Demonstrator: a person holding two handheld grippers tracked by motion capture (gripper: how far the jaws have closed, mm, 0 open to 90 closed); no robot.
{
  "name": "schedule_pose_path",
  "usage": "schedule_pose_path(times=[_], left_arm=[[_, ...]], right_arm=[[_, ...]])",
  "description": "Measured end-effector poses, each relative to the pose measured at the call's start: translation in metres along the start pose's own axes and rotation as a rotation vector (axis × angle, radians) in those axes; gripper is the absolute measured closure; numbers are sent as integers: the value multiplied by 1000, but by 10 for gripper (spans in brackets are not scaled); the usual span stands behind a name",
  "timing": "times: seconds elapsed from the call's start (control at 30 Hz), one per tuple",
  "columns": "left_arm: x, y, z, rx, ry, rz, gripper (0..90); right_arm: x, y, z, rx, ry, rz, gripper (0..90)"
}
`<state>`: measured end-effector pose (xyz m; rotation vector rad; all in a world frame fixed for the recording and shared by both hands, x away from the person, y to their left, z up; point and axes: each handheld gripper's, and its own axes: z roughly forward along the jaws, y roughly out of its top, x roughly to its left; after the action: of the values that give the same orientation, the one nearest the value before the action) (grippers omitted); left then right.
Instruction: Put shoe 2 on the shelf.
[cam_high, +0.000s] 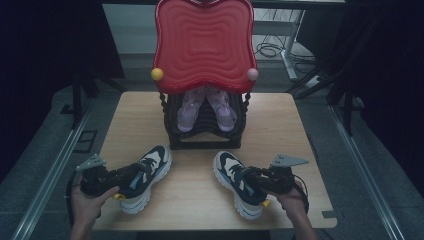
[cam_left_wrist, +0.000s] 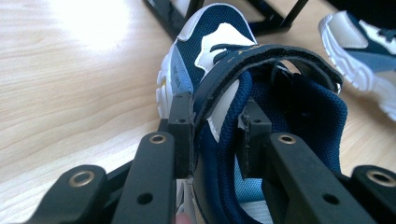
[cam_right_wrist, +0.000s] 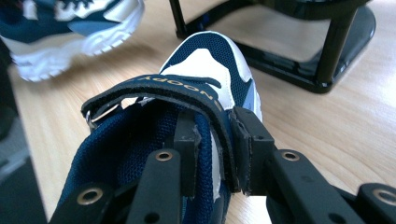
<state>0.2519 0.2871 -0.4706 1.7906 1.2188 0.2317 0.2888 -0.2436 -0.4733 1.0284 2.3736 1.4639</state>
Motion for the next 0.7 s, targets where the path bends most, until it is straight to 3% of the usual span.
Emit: schedule_pose_path(times=[0.23,0.43,0.7], left_arm=[[0,0,-5,-79,-43,-29,717],[-1,1,-13,-143,-53,-52,719],[-4,2,-15,-185,-78,-83,719]], right_arm=[[-4,-6,-9,-93,33,23,723],[-11,-10,-21,-157,48,62,725],[-22,-11,-33,-223,52,103,726]])
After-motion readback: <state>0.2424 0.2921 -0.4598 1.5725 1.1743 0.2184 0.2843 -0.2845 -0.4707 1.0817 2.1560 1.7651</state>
